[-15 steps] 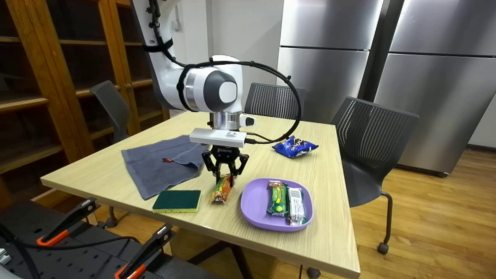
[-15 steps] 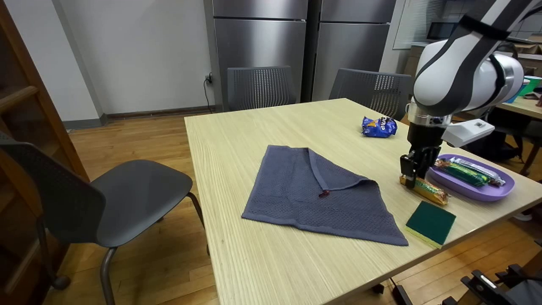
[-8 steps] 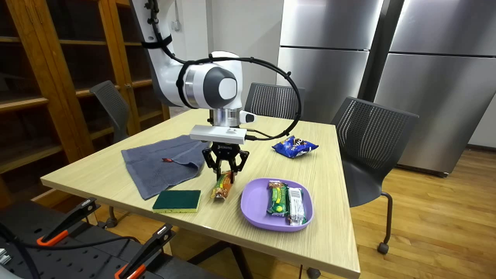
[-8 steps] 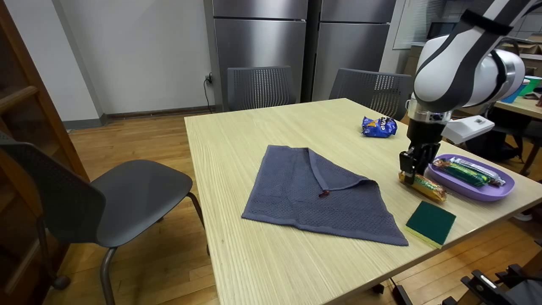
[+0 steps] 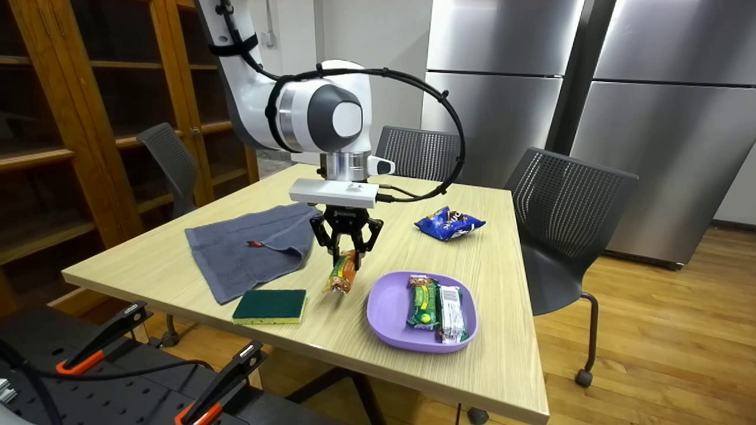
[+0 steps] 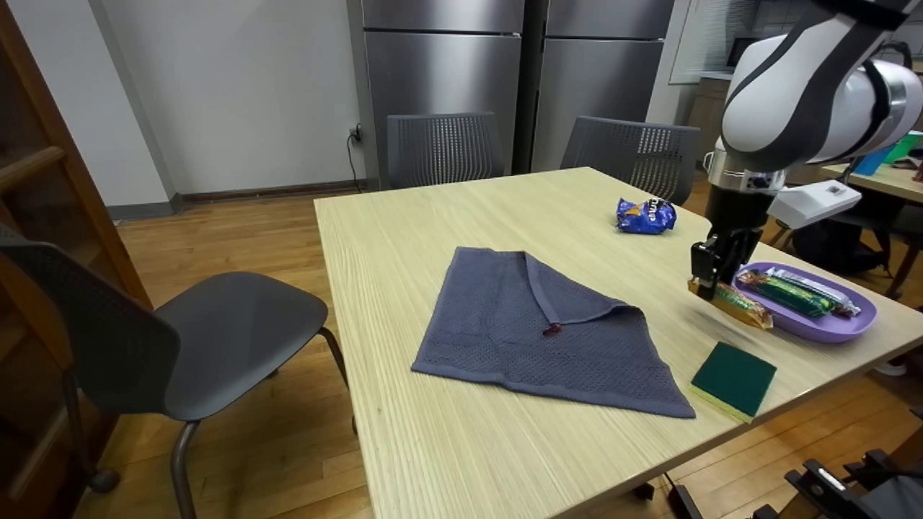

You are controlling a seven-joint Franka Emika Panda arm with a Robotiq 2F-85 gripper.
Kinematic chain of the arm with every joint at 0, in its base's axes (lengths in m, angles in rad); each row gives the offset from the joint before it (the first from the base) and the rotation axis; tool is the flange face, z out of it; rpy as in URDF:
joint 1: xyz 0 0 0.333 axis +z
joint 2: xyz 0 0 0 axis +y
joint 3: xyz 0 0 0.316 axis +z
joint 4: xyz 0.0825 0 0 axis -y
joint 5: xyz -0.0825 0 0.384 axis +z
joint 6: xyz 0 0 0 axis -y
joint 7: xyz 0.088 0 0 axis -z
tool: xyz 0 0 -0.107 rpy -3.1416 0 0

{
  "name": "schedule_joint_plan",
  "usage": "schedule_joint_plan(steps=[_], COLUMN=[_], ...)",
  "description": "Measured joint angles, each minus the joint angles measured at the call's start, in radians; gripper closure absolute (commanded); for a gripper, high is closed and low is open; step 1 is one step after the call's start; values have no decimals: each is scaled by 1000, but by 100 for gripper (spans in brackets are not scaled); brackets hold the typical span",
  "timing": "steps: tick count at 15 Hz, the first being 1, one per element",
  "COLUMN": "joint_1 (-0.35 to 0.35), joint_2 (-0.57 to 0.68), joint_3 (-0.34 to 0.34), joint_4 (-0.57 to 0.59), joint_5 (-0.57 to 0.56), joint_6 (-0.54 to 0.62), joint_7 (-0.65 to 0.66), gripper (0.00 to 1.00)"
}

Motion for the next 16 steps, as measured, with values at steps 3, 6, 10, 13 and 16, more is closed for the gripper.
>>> schedule_joint_plan(steps=[3, 6, 10, 13, 16], joint_1=[-19, -47, -87, -113, -128], joint_2=[-32, -53, -65, -66, -66], joint_3=[0, 0, -2, -7, -18], joint_4=[-15, -22, -23, -22, -20], joint_5=[14, 39, 69, 79, 79], joint_6=[0, 0, 0, 0, 0], joint_7=[-23, -53, -91, -110, -114], gripper=[83, 83, 83, 83, 83])
